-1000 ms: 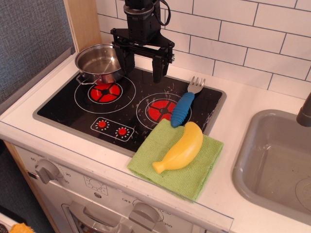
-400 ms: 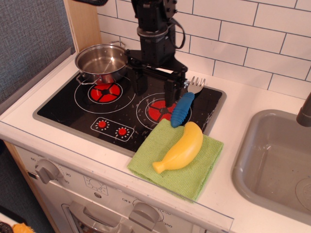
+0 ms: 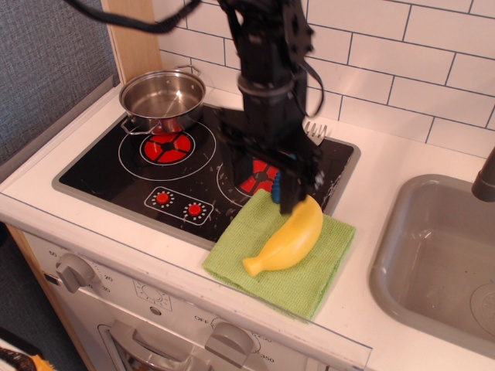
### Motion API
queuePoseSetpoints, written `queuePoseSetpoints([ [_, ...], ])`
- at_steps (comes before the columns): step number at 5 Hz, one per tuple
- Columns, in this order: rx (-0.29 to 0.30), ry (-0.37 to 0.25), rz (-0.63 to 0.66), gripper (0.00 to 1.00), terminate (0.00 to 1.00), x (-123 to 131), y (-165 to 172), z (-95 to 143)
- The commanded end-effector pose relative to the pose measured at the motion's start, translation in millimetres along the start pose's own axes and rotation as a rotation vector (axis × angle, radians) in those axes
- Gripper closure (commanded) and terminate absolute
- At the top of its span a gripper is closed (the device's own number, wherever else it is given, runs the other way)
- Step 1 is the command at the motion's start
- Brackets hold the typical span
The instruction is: Move the banana to the pot
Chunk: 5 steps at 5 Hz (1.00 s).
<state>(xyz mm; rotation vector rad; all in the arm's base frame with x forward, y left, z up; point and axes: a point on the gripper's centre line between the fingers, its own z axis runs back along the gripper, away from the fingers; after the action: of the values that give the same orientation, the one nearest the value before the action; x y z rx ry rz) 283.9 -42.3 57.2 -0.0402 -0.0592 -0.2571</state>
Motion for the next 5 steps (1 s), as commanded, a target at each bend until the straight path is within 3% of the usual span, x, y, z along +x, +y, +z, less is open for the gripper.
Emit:
queuePoseSetpoints([
  [1,0.029,-0.006,-0.078,0.00,0.00,-0.7,-27.6,-13.5],
  [2,0.027,0.008,-0.087,0.00,0.00,-2.8,-35.3,-21.7],
  [3,0.028,0.022,-0.062,1.00,0.00,-5.5,-37.0,-31.5],
  [5,0.032,0.004,-0.029,1.00,0.00,2.2,-27.8,-22.3],
])
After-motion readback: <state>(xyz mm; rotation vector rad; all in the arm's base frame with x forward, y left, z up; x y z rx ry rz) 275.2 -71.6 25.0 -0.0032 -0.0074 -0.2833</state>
